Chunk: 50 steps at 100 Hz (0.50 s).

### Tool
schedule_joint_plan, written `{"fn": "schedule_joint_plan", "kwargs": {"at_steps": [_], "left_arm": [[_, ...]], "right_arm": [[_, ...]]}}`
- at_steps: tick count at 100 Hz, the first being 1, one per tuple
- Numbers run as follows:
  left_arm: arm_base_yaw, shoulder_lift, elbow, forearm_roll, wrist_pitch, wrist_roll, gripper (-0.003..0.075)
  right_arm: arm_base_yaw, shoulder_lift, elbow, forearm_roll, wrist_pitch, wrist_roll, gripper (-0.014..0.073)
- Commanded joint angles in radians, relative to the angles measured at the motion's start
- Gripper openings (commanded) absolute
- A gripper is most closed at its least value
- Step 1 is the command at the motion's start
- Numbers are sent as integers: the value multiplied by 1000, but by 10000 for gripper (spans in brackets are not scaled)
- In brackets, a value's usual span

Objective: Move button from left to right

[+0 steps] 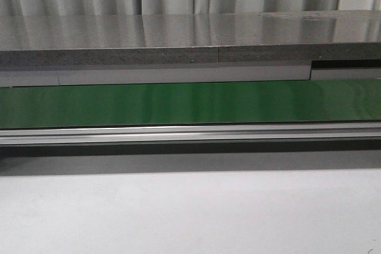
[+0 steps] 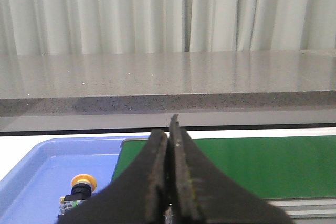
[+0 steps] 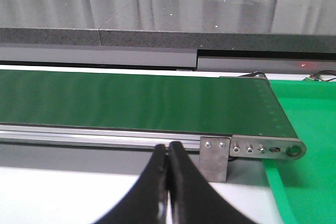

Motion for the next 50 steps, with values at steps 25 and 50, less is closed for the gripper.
{"fn": "schedule_joint_plan", "kwargs": {"at_steps": [25, 50], "left_arm": [[-8, 112, -168, -47, 123, -6, -20], [-8, 389, -438, -65, 353, -6, -20]], "right_arm": [[3, -21, -15, -7, -84, 1, -68], [3, -21, -15, -7, -84, 1, -68]]}}
